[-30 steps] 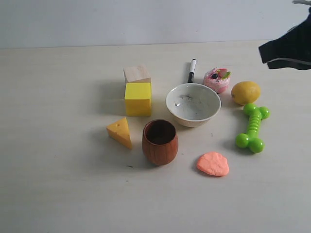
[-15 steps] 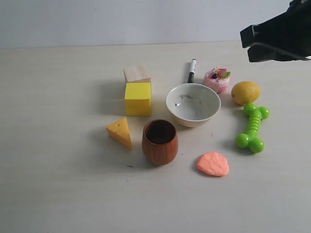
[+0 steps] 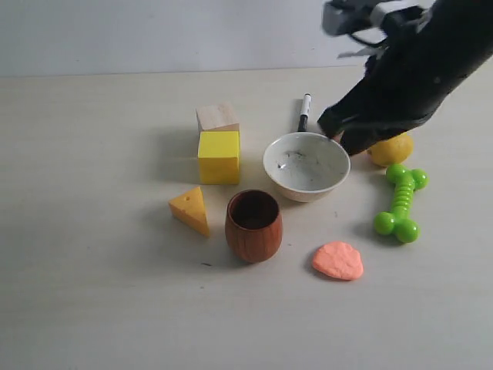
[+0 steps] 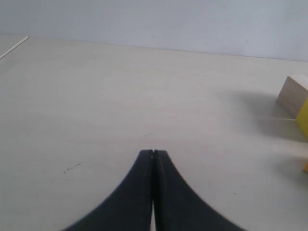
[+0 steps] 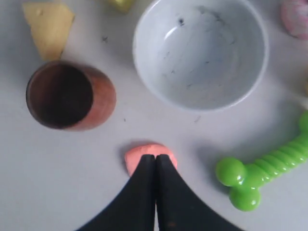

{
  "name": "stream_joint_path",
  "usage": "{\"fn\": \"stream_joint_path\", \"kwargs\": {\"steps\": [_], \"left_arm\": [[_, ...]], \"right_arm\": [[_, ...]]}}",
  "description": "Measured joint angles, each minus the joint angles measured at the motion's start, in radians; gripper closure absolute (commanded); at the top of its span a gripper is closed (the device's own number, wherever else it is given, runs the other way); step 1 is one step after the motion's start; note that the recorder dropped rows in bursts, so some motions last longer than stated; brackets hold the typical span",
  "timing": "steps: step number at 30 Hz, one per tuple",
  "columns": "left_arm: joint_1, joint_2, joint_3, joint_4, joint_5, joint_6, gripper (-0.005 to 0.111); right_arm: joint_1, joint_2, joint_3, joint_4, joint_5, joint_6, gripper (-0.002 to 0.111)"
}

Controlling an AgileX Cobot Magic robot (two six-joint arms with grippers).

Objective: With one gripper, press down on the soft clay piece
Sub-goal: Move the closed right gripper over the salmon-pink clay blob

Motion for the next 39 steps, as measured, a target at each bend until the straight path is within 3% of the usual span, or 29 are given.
{"fn": "stream_joint_path", "kwargs": {"steps": [6,20,39], "left_arm": [[0.000,0.000,0.000,0.000,0.000,0.000,0.107],[0.000,0.000,0.000,0.000,0.000,0.000,0.107],[0.000,0.000,0.000,0.000,0.000,0.000,0.107]], "right_arm": [[0.100,0.111,-0.001,-0.091,0.024,-0.001,0.108],[0.104,0.166,0.103,-0.145,-0.049,0.165,0.108],[0.104,0.195,0.105,-0.157,-0.092,0.130,0.108]]}}
